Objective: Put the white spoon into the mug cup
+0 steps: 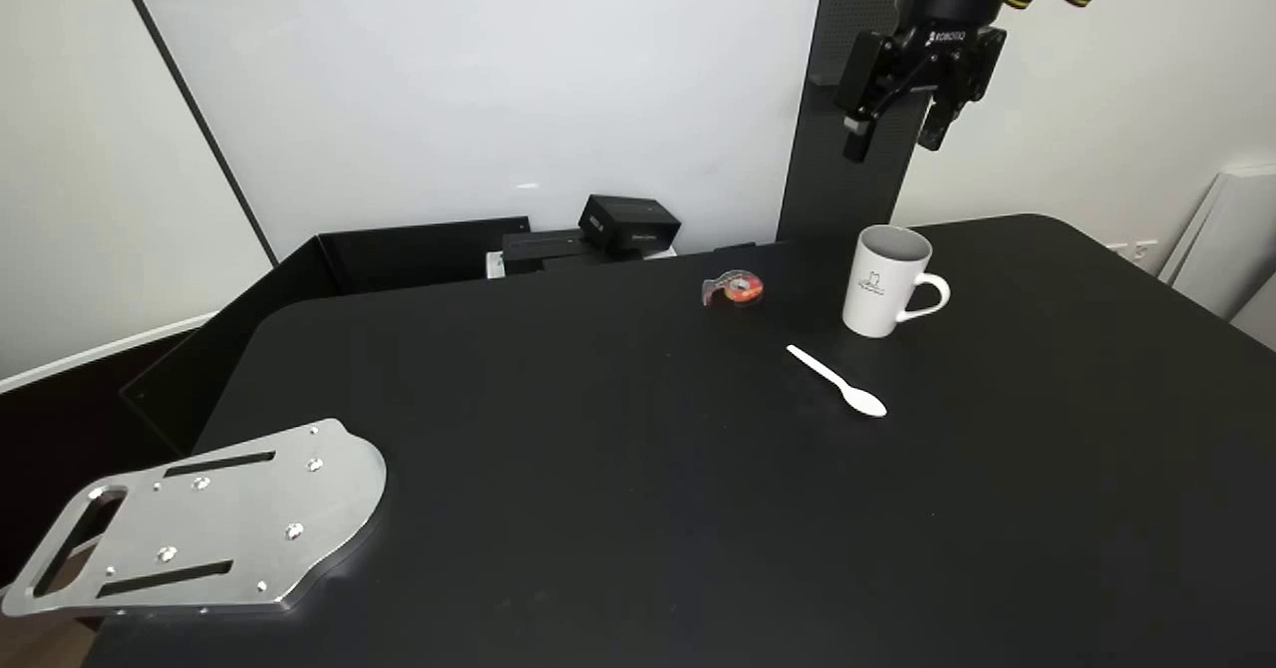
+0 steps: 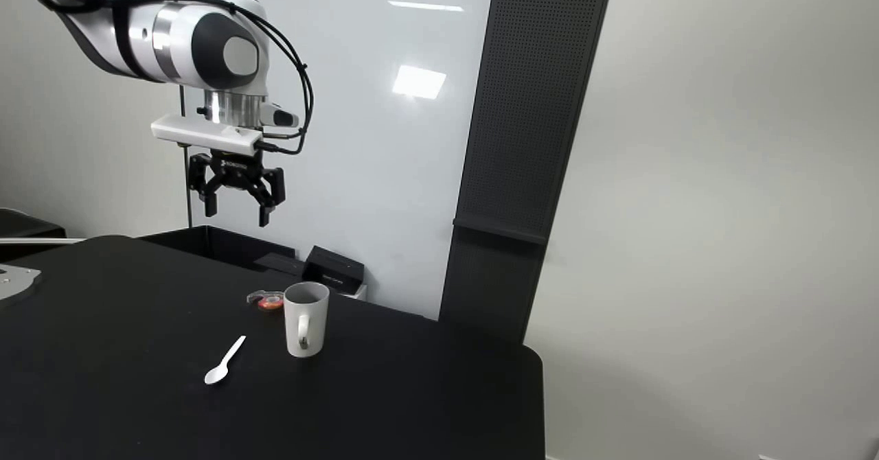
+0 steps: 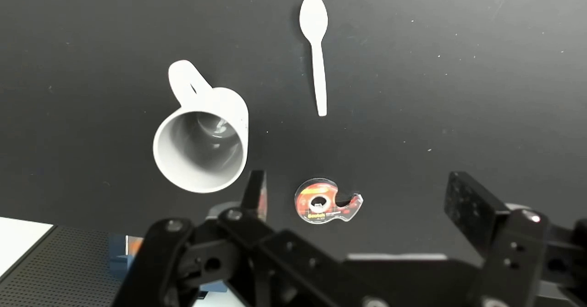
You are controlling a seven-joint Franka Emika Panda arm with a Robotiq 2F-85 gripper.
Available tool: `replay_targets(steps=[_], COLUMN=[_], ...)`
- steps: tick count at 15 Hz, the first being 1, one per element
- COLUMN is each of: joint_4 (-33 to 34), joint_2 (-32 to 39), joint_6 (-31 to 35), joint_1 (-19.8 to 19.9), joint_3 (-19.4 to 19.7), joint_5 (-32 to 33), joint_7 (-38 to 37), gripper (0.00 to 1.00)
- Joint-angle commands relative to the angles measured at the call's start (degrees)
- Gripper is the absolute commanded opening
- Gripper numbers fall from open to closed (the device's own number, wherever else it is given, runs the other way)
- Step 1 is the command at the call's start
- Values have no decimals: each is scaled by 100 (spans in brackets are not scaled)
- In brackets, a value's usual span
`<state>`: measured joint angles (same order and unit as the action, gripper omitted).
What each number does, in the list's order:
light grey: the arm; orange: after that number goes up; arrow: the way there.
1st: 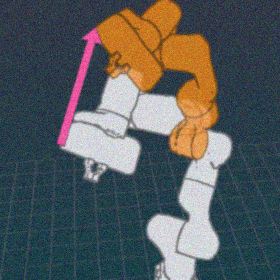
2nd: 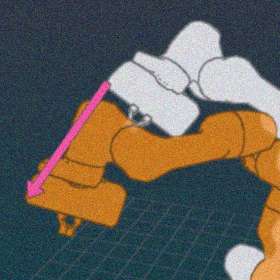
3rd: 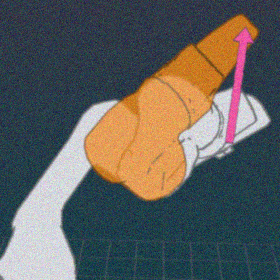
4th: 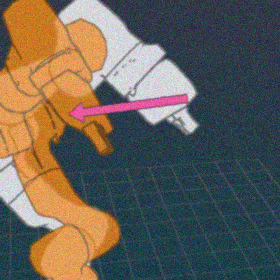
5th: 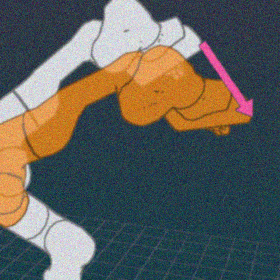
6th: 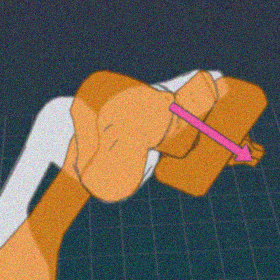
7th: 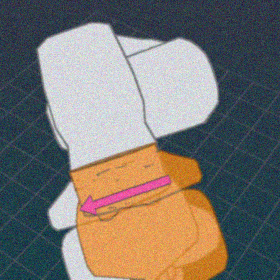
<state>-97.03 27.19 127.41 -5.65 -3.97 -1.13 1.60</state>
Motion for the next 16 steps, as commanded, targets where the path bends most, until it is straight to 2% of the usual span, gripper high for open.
replay_targets(steps=[1, 9, 16], joint_4=[187, 354, 521], joint_2=[237, 798, 1178], joint_6=[69, 453, 403], joint_1=[41, 28, 51], joint_3=[-27, -45, -132], joint_5=[20, 33, 52], joint_7=[137, 252, 634], gripper=[100, 100, 100])
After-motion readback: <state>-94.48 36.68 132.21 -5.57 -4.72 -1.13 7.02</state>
